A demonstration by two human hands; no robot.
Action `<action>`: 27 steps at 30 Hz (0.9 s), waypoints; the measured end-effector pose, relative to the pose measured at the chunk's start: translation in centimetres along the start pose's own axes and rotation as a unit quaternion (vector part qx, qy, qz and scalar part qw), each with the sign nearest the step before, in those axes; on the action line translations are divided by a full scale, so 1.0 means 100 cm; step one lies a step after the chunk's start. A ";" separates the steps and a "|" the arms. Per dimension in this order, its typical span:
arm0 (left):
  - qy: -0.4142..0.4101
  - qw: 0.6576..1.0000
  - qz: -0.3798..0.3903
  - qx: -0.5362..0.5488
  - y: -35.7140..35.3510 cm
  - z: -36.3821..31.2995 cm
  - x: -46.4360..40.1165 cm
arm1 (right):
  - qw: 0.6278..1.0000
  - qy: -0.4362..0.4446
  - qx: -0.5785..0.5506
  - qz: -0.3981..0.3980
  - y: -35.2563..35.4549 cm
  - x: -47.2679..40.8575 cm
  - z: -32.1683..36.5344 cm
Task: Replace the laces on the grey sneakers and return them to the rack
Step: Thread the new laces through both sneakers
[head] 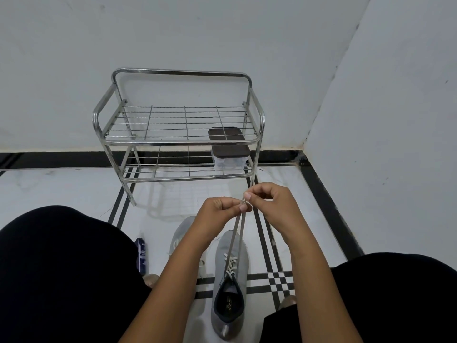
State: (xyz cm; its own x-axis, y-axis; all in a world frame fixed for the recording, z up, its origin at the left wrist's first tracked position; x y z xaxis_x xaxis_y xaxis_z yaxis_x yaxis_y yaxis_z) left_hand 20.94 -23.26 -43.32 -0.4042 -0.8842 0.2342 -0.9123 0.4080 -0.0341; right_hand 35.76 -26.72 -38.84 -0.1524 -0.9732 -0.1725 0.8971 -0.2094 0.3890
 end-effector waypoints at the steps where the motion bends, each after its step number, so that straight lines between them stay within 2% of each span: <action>1: 0.001 1.000 -0.001 0.001 0.000 -0.001 0.000 | 1.000 -0.002 -0.004 -0.002 0.000 0.000 0.000; 6: 0.001 1.000 -0.005 -0.007 0.001 0.000 -0.001 | 0.998 -0.026 -0.048 -0.014 0.002 -0.001 -0.005; 8: 0.000 1.000 -0.010 -0.007 0.001 0.000 -0.002 | 0.998 -0.050 -0.031 -0.003 0.007 -0.002 -0.012; 10: -0.004 1.000 -0.019 -0.011 0.002 0.001 -0.002 | 0.995 -0.087 0.020 0.045 0.010 -0.002 -0.023; 12: -0.006 0.999 -0.031 -0.016 0.002 0.001 -0.003 | 0.983 -0.123 0.052 0.124 0.007 0.003 -0.035; 15: -0.004 0.999 -0.041 -0.015 0.001 0.001 -0.004 | 0.971 -0.140 -0.006 0.193 -0.010 0.009 -0.048; 18: -0.007 0.998 -0.066 -0.012 0.001 0.002 -0.005 | 0.980 -0.116 -0.041 0.154 -0.026 0.011 -0.055; 22: -0.025 0.979 -0.201 -0.028 0.010 0.006 -0.012 | 0.981 -0.160 -0.110 0.017 -0.035 0.013 -0.068; 23: -0.032 0.975 -0.216 -0.043 0.011 0.007 -0.013 | 0.981 -0.167 -0.098 0.009 -0.036 0.013 -0.070; 27: -0.050 0.979 -0.164 -0.112 0.000 0.007 -0.015 | 0.971 -0.155 -0.089 0.158 -0.052 0.015 -0.064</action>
State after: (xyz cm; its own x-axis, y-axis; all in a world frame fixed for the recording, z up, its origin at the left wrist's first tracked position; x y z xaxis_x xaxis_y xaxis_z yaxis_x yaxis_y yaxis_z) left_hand 21.47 -22.03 -44.39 -0.1061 -0.9893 0.1006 -0.9613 0.1279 0.2440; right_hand 33.52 -26.46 -46.97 0.0485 -0.9739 0.2216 0.9727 0.0965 0.2110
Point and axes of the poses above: each hand's wrist, its own x-axis away from the middle knuckle, its own y-axis out of the back of the hand, z = x × y, the point moved 1 cm from there along -x, towards the middle knuckle, and after that the axes turned 8 degrees about y, right-handed, at the moved point
